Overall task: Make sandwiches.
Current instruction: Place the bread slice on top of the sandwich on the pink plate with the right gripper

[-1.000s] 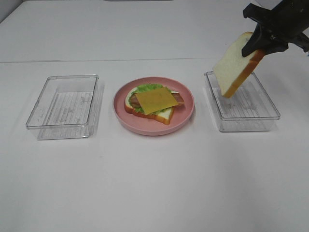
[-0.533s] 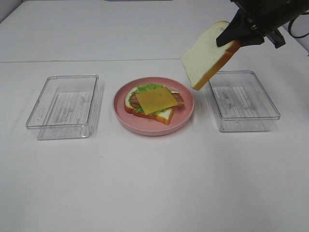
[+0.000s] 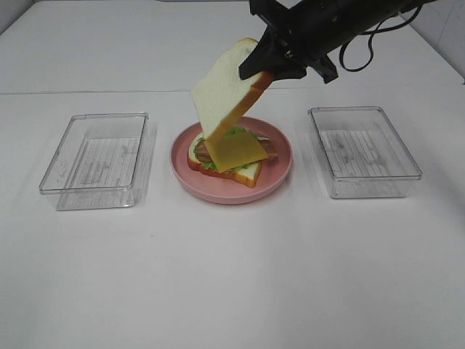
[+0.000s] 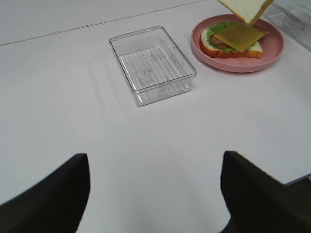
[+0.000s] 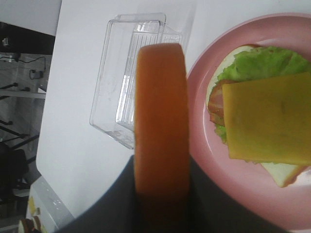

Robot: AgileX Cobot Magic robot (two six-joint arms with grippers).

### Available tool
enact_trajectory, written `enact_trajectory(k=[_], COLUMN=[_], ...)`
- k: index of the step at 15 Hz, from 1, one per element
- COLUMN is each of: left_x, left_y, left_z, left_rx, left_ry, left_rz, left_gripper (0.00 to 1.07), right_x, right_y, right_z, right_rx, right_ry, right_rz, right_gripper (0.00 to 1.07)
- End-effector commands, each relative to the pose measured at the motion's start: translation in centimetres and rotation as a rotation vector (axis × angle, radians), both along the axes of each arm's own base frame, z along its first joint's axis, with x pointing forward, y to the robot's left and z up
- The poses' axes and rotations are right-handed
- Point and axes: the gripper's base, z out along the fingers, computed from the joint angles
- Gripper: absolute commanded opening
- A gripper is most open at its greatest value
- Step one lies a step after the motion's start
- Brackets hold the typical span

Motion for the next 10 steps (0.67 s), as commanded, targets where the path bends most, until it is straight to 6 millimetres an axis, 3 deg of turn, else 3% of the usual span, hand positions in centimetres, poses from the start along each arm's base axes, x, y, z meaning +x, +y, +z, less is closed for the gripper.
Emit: enact_trajectory(k=[1, 7, 10], left_x=[-0.2, -0.2, -0.2], left_y=[0.1, 0.1, 0.1], left_z=[0.0, 0.0, 0.0], left_rx=[-0.005, -0.005, -0.005], left_ry=[-0.028, -0.028, -0.028], left_rz=[-0.002, -0.002, -0.002], left_gripper=[0.72, 0.72, 0.72], right_x=[0.6, 1.5, 1.0], right_y=[0.7, 1.8, 1.9], right_z=[-1.6, -5.7, -6.5], right_rx=[0.069, 0.217, 0.217], right_ry=[0.040, 0.160, 0.209], right_rz=[-0.022, -0.045, 0.013], right_gripper=[0.00, 0.00, 0.00])
